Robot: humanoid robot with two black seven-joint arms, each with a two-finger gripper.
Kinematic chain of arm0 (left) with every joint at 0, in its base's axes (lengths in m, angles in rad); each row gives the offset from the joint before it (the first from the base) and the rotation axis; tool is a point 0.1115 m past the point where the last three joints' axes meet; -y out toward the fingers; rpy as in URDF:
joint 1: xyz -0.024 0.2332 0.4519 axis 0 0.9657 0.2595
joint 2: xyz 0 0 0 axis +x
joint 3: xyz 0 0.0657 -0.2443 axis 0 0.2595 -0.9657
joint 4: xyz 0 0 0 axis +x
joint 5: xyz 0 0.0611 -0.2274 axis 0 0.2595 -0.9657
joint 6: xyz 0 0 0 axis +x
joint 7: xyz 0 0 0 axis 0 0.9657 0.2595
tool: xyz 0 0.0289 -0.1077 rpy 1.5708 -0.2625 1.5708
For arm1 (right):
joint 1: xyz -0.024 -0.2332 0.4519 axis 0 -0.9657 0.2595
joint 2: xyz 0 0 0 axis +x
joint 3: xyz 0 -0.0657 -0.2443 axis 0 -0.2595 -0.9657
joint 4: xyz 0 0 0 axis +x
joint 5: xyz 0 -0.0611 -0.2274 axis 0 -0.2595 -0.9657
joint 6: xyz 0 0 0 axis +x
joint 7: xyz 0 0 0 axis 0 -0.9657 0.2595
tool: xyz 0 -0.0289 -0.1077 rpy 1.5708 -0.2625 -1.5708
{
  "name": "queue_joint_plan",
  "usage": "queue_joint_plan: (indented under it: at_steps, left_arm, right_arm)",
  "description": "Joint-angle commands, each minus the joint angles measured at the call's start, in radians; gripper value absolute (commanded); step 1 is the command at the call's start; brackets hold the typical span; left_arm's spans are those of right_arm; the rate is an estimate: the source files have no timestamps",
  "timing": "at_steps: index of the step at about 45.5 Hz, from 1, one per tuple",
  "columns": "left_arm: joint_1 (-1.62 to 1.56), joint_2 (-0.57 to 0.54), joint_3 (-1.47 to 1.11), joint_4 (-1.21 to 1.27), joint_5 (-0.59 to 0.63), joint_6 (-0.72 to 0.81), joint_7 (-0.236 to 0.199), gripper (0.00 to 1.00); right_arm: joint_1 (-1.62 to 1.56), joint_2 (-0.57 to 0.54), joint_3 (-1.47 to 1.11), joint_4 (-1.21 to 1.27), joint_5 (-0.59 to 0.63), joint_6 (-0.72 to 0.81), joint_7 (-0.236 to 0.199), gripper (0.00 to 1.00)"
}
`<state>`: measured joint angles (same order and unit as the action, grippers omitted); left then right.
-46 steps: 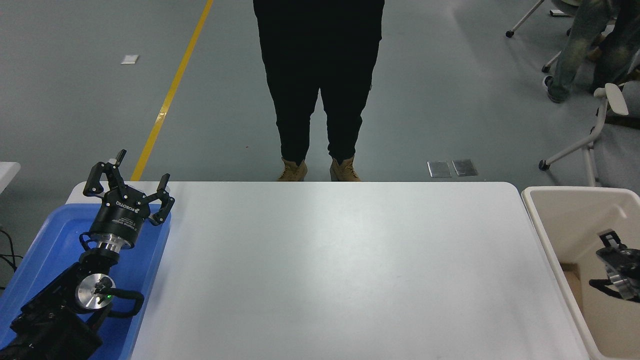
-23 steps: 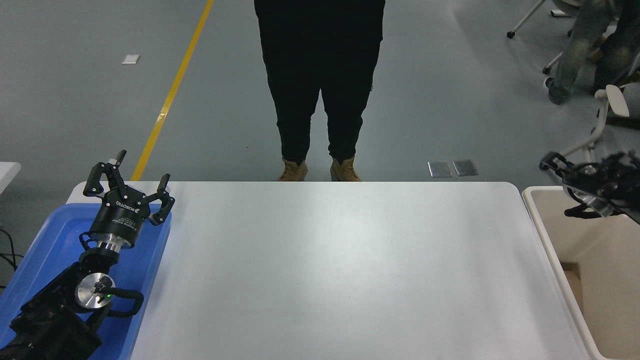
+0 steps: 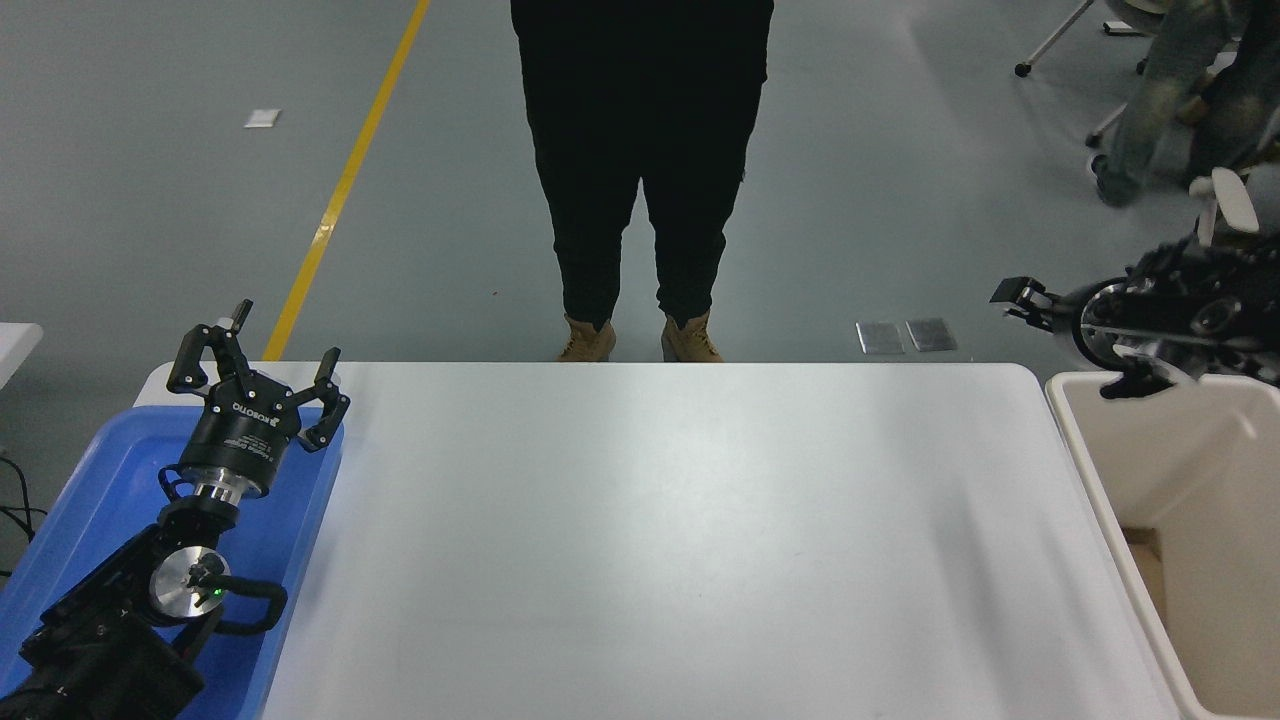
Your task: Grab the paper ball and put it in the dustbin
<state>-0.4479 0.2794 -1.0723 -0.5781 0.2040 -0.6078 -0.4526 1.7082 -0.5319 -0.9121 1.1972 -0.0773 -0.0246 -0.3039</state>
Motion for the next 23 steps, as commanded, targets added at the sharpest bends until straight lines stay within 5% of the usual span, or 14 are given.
queue_joint_plan:
  at_steps: [1, 23]
  left_arm:
    - [0.0, 0.0, 0.0, 0.001, 0.0, 0.0, -0.001, 0.98]
    - [0.0, 0.001, 0.0, 0.001, 0.0, 0.0, -0.001, 0.98]
  right_arm:
    - [0.29, -0.072, -0.102, 0.329, -0.006, 0.13, -0.001, 1.0]
    - [0.746, -0.094, -0.111, 0.466, -0.001, 0.739, -0.001, 1.0]
